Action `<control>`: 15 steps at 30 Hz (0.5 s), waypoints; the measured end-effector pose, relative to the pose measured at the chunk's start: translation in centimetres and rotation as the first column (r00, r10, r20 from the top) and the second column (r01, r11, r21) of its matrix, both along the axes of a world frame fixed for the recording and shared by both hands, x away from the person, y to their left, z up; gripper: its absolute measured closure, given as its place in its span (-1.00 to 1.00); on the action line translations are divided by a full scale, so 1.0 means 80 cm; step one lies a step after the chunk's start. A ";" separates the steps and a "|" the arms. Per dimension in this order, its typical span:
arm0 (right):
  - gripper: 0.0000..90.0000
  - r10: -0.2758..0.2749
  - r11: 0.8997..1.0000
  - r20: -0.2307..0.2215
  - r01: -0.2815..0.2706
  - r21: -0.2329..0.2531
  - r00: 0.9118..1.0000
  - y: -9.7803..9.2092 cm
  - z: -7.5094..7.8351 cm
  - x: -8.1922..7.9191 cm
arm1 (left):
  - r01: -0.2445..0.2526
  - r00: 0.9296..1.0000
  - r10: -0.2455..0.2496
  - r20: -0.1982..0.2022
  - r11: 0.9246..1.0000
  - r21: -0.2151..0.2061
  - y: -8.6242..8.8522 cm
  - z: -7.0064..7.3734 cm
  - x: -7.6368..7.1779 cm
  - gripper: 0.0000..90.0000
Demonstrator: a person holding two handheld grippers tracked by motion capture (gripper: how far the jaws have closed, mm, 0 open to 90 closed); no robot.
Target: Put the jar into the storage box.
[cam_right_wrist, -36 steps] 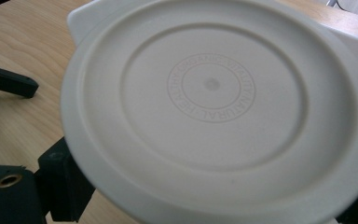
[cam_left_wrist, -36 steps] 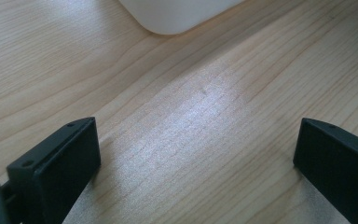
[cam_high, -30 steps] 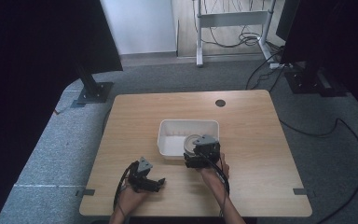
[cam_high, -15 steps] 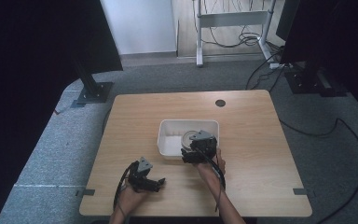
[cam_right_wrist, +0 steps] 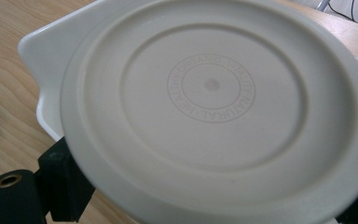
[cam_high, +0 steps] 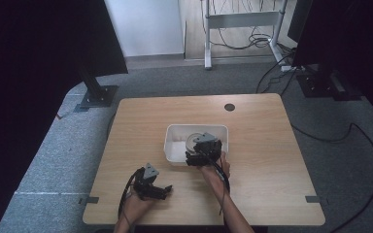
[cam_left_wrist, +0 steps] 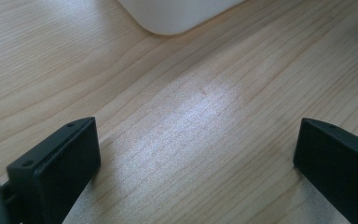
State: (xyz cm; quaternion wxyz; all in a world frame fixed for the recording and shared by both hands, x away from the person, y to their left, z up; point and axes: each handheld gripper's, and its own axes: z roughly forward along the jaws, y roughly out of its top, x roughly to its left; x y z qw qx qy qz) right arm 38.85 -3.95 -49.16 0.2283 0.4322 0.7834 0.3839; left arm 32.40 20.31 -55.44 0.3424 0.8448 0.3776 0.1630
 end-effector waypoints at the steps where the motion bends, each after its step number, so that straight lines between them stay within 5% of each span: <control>1: -0.80 0.000 1.000 0.000 0.000 -0.001 1.000 0.001 -0.001 0.001 | 0.000 1.000 0.000 0.000 1.000 0.000 0.000 0.000 0.000 -0.99; 15: -0.80 0.011 1.000 0.005 -0.011 -0.011 1.000 0.021 -0.009 0.018 | 0.001 1.000 -0.001 -0.001 1.000 0.000 0.000 0.000 0.000 -0.99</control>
